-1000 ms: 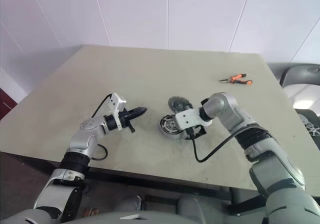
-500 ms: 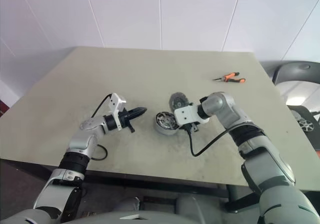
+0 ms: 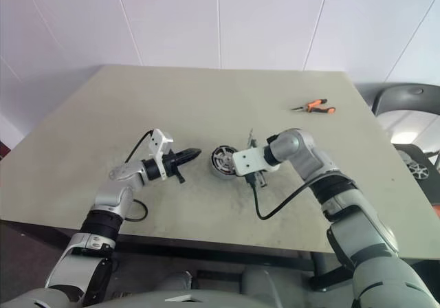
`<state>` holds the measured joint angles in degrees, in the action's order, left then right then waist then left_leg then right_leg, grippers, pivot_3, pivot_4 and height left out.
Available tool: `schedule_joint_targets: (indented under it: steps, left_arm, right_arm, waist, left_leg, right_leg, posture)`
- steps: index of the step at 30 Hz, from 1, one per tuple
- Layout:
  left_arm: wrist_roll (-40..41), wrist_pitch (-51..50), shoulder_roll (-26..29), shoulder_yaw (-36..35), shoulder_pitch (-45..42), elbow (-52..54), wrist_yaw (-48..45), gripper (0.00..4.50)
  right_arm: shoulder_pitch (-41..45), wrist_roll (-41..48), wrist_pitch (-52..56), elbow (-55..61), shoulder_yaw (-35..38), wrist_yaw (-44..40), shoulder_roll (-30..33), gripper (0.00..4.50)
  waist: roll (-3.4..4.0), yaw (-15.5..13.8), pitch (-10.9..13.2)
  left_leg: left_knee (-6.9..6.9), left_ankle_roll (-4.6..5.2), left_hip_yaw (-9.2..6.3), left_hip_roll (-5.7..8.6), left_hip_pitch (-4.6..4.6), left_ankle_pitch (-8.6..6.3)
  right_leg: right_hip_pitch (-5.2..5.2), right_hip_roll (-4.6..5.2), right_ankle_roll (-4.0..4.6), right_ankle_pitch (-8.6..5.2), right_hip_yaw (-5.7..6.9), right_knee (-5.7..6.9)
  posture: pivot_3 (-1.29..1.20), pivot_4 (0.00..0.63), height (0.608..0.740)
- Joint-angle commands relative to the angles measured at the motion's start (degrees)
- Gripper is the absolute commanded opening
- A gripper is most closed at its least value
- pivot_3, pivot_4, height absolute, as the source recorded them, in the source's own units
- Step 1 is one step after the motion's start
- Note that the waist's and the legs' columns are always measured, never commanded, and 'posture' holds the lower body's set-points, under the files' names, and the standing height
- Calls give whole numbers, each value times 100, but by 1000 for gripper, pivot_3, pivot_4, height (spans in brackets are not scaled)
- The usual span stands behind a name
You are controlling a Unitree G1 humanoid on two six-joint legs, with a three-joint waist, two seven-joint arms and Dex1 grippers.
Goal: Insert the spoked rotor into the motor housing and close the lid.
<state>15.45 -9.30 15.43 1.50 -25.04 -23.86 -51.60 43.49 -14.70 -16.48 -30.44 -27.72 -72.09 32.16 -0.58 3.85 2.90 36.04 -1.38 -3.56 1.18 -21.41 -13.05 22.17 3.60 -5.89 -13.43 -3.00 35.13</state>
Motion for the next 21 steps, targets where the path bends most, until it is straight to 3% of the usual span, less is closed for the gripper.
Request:
schedule_joint_targets:
  steps: [1,7,11,16,21]
  left_arm:
    - [17,84,55,-45,-57,191,26,0]
    - [17,94,42,-23,-31,221,55,0]
    - [23,88,32,-15,-8,247,65,0]
    - [139,-72,-2,-65,0,265,50,0]
    - [308,58,-30,-265,-30,410,103,0]
  right_arm:
    - [-84,115,27,13,128,-119,163,854]
    - [-206,664,34,155,393,-500,314,2755]
    - [-292,1507,445,314,791,-1058,356,2755]
    - [-230,2125,286,-428,1322,-1405,316,2755]
    - [303,2313,-52,-2170,2102,-691,249,2755]
  waist:
    - [0,-5,0]
    - [1,-40,3]
    - [0,-97,9]
    - [0,-131,13]
    - [-2,-133,26]
  left_leg:
    - [0,0,1,0,-1,0]
    - [-1,0,3,3,-9,0]
    - [-4,1,2,3,-9,0]
    - [-2,1,4,2,-9,0]
    - [1,1,8,3,-11,0]
  right_leg:
    - [0,1,0,0,0,-1]
    - [5,4,0,0,-1,-5]
    - [7,3,0,0,-1,-4]
    - [7,2,0,0,-1,-5]
    - [6,5,9,5,-3,-8]
  posture:
    - [0,0,740]
    - [0,0,740]
    - [0,0,740]
    - [0,0,740]
    - [0,0,740]
